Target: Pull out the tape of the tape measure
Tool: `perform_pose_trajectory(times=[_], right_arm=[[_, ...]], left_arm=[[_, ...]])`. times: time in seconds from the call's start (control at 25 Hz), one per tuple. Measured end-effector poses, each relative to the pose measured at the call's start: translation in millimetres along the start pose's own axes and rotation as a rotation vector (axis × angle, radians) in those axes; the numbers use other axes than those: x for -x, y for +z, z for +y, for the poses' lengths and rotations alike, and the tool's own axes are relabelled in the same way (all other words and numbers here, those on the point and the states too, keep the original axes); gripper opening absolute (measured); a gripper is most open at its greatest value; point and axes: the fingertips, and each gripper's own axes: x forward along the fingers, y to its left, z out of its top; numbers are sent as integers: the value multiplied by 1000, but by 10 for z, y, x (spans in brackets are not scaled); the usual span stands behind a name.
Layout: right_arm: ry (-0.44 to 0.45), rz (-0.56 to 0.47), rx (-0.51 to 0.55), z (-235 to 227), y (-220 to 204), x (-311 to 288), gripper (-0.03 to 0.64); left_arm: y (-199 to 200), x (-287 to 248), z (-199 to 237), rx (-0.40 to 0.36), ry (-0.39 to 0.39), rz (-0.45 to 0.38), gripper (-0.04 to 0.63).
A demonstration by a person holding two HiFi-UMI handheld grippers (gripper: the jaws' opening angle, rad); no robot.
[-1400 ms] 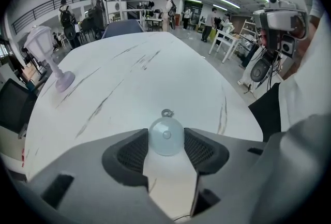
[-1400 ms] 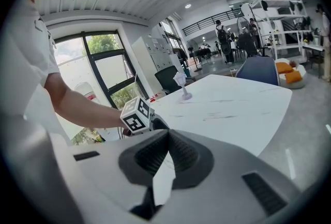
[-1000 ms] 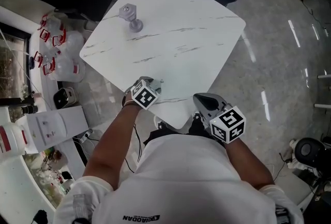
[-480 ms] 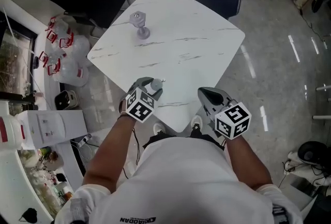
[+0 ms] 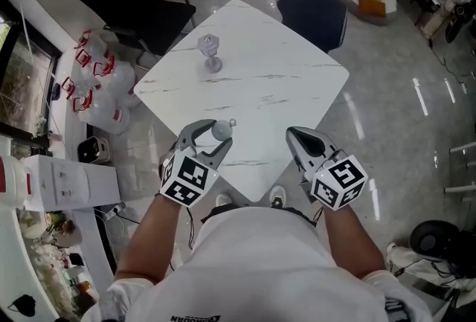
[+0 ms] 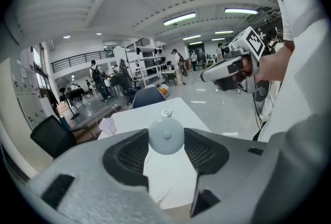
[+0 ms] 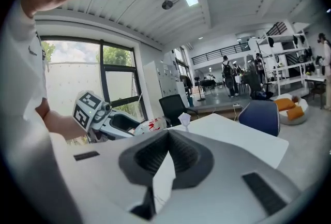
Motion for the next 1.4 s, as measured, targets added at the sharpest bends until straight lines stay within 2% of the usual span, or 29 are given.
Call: perform_pose_trajectory(times=[0.16, 0.44, 0.6, 1.16, 1.4], right_arm=[[8, -52, 36, 46, 251, 64, 6], [18, -113, 82, 78, 546, 173, 6], [3, -149, 107, 46, 663, 234, 6], [-6, -171, 144, 30, 766, 294, 61], [7, -159, 122, 53, 763, 295, 67]], left_arm=[[231, 291, -17, -18, 37, -72, 222], [644, 602, -79, -145, 81, -142, 222], [713, 675, -57, -202, 105, -141, 222], [741, 663, 60, -213, 134, -148, 222], [751, 642, 45, -296, 164, -137, 222]])
